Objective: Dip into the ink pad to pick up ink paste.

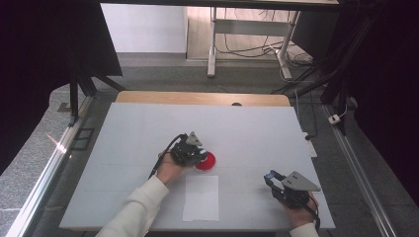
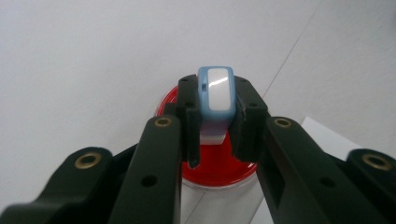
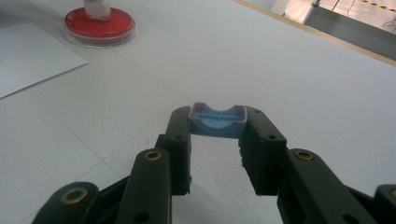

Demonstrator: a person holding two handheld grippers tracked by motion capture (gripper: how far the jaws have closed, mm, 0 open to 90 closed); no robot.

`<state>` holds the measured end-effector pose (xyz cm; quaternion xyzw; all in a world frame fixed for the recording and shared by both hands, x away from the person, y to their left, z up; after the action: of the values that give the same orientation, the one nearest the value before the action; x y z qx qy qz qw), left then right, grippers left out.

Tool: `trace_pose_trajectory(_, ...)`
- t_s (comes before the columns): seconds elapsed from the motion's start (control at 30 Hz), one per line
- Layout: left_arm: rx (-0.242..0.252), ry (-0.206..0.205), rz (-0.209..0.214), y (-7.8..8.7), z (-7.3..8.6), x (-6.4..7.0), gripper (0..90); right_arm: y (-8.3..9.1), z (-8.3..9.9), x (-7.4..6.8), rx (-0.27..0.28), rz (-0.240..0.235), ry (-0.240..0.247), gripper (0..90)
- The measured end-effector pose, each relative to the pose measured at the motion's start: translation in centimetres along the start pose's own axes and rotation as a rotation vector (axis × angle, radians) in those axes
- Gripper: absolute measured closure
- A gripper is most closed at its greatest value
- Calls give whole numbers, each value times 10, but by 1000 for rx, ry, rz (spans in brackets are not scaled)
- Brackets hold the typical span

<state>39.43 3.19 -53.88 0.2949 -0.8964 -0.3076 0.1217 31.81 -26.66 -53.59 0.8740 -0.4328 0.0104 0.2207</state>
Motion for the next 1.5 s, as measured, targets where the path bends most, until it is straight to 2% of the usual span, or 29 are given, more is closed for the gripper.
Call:
trace_pose_trajectory(0.23, 47, -7, 3, 10, -10, 4, 757, 0, 0, 0, 1, 0, 1, 645)
trace_pose_trajectory(0.33, 73, -8, 23, 17, -15, 5, 756, 0, 0, 0, 0, 0, 0, 645)
trace_pose_trajectory(0.5, 108, 11, 67, 26, -19, 7, 756, 0, 0, 0, 5, 0, -3, 645)
trace_pose_trajectory(0.6, 121, 2, 62, 29, -22, 10, 756, 1, -1, -1, 9, -1, 0, 645)
trace_pose_trajectory(0.73, 138, 1, 76, 35, -25, 12, 756, 0, -1, -1, 8, -2, 3, 645)
trace_pose_trajectory(1.03, 162, 6, 128, 49, -26, 15, 755, 1, -1, 0, 5, 1, 3, 645)
trace_pose_trajectory(1.23, 163, -16, 153, 59, -25, 22, 755, 0, -1, 0, 9, -1, 6, 645)
trace_pose_trajectory(1.5, 139, -25, 151, 65, -12, 26, 754, 0, -1, 0, 4, 0, 6, 645)
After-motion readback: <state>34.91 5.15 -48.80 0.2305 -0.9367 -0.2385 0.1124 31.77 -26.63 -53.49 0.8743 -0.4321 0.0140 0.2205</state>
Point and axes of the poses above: each handheld gripper's, and its own axes: y roughly backward along the jaws, z roughly out of its underside, x roughly to its right, the point moved 6 cm from there along -y, roughly forward along the jaws, and after that the axes turned 6 degrees about x, right-handed, at the moved point
